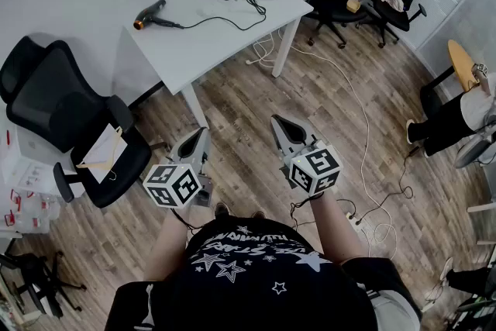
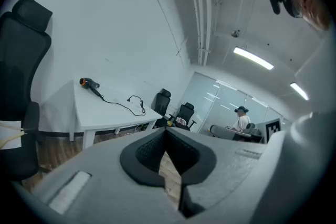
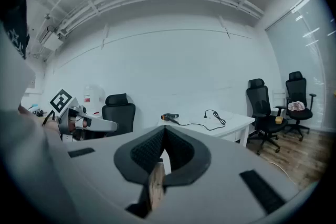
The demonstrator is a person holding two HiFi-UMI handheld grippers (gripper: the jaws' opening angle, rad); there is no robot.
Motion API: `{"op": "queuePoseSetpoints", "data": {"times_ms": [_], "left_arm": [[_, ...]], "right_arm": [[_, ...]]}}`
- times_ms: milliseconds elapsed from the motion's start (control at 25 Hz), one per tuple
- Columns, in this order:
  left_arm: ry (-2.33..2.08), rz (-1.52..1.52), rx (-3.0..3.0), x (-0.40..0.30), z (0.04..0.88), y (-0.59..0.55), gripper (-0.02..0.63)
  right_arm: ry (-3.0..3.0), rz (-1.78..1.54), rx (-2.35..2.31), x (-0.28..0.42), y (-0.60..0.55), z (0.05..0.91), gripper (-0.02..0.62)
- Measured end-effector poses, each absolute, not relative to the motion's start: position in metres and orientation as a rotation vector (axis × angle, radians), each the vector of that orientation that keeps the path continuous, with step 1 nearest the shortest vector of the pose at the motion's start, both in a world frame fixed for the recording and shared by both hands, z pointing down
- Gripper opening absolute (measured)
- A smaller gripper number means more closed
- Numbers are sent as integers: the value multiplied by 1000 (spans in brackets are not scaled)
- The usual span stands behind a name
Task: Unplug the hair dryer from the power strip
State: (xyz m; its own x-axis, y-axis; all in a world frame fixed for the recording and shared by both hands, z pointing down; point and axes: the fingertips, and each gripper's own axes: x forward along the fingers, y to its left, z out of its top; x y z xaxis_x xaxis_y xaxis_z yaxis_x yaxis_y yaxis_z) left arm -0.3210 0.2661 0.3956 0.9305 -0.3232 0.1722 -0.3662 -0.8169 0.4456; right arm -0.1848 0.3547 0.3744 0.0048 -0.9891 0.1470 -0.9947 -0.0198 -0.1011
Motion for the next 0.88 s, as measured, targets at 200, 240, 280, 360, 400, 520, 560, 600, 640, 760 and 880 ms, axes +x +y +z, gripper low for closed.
{"op": "queuePoseSetpoints", "data": {"times_ms": [200, 240, 280, 360, 400, 520, 560, 600, 640, 760, 880], "left_arm": [[-537, 146, 2564, -338, 406, 254, 8], [-540, 147, 2564, -340, 407, 251, 8], [-543, 149, 2563, -342, 407, 248, 8], [-547, 154, 2558, -346, 410, 243, 8], [-547, 156, 2554, -347, 410, 240, 8], [-541, 164, 2552, -349, 413, 234, 8], [-537, 172, 2554, -349, 415, 233, 8], [-533, 186, 2557, -350, 418, 232, 8], [-529, 206, 2558, -352, 423, 231, 8], [-523, 275, 2539, -363, 443, 229, 8], [-517, 309, 2511, -374, 458, 219, 8]], "right_arm": [[-2173, 272, 2183, -198, 345, 376, 6], [-2169, 265, 2172, -201, 343, 376, 6], [-2165, 262, 2164, -203, 340, 377, 7], [-2164, 268, 2156, -208, 333, 379, 6], [-2163, 274, 2153, -209, 330, 380, 6], [-2154, 290, 2146, -212, 323, 383, 6], [-2147, 300, 2144, -213, 321, 386, 6], [-2135, 314, 2143, -214, 319, 390, 6], [-2117, 332, 2144, -214, 317, 396, 6], [-2074, 383, 2153, -218, 312, 410, 6], [-2074, 412, 2176, -222, 303, 414, 8]]}}
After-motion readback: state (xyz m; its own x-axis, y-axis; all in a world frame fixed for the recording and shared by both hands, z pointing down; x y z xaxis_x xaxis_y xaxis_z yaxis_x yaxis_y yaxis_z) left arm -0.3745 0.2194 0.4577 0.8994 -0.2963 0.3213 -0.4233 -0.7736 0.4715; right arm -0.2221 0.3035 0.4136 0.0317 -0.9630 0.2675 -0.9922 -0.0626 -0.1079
